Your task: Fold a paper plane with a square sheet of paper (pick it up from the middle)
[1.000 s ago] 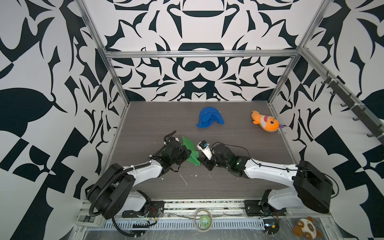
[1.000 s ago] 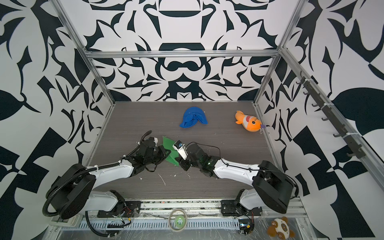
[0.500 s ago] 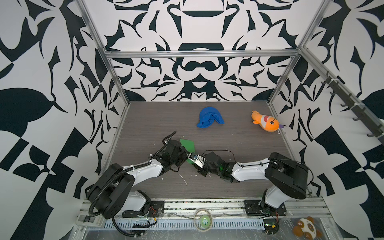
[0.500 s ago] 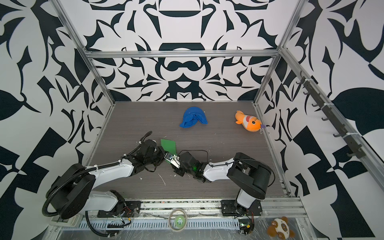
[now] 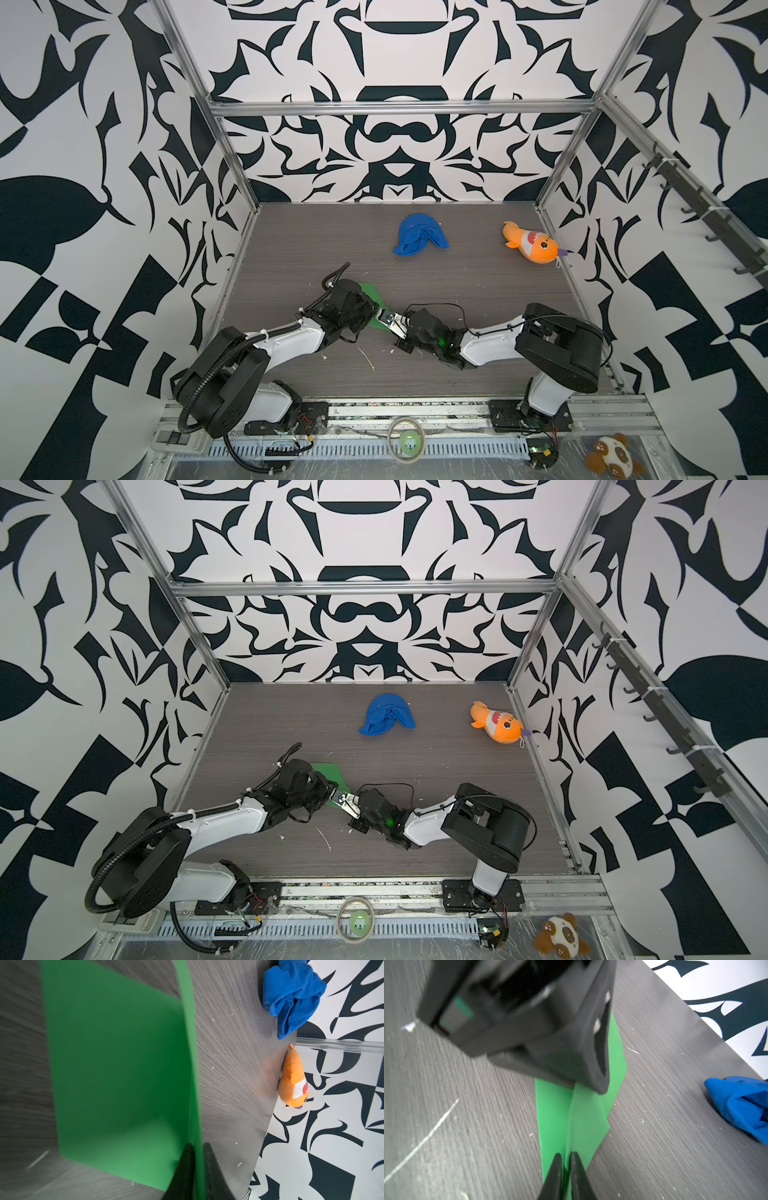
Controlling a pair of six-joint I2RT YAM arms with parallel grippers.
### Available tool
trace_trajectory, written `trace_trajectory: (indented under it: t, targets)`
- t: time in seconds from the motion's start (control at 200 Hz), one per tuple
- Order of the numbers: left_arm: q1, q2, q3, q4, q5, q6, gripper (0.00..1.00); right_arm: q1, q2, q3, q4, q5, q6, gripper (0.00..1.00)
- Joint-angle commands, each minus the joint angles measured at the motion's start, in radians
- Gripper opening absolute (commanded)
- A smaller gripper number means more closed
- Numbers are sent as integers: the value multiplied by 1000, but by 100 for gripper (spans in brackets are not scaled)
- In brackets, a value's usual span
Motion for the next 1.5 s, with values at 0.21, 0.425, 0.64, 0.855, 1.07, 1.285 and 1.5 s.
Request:
trace_trajectory:
  t: [0.21, 0.425, 0.64, 0.855, 1.07, 1.285, 1.5]
  targets:
    - [37, -42, -3, -123, -22, 11, 25, 5, -45, -32, 47, 11, -56, 5]
    - [41, -39, -3, -143, -7, 14, 15, 5, -40, -36, 66, -5, -64, 8]
    - [41, -36, 20, -163, 6, 12, 4, 5, 14, -13, 134, -15, -87, 20]
    - [41, -35, 29, -172, 6, 3, 4, 10, 84, 16, 201, -7, -122, 22]
    - [41, -30, 31, -173, 4, -2, 4, 11, 104, 11, 241, -6, -125, 22]
    - [41, -34, 30, -173, 0, -2, 7, 12, 115, 17, 233, -6, -113, 14]
    - [80, -108, 28, -234, -10, 20, 26, 11, 108, 2, 234, -22, -71, 5]
